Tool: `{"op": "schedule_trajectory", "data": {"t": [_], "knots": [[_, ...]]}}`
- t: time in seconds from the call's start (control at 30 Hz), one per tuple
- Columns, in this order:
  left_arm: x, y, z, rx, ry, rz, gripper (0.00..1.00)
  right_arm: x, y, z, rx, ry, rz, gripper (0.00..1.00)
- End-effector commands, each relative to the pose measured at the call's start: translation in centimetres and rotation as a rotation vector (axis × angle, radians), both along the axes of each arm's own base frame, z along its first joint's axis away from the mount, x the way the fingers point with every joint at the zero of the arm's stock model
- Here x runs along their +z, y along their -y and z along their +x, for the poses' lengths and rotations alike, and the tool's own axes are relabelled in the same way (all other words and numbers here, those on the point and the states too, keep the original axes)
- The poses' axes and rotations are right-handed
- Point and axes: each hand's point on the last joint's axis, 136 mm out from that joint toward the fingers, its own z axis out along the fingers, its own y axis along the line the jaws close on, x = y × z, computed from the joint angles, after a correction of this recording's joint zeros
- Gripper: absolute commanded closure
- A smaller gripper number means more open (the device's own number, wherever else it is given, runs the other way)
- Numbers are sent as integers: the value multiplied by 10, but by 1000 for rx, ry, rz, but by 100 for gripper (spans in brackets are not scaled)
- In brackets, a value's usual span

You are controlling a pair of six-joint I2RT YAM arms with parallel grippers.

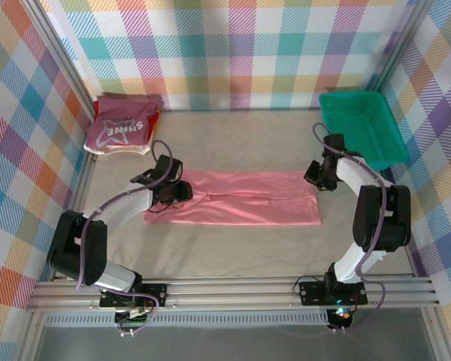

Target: Fold and stack the t-shirts

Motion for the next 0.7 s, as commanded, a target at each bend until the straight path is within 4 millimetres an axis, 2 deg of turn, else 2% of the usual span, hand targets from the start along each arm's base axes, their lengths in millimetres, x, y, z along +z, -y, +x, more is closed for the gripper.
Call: {"op": "schedule_trajectory", "data": {"t": [0.0,0.03,0.23,0.4,0.67], "knots": [[-4,2,-2,-5,-5,5,62,5,2,0,-11,-13,8,93],[-5,1,-2,-4,-8,10,62,1,2,-3,-9,-33,8,78],[-10,1,-3,-8,-24,19,61,-21,1,-21,9,-112,8,71],[-11,1,-2,-9,-27,24,61,-32,0,-30,19,-151,7,72],[-14,0,-2,0,-40,32,61,-42,-5,-33,28,-162,37,73]]}}
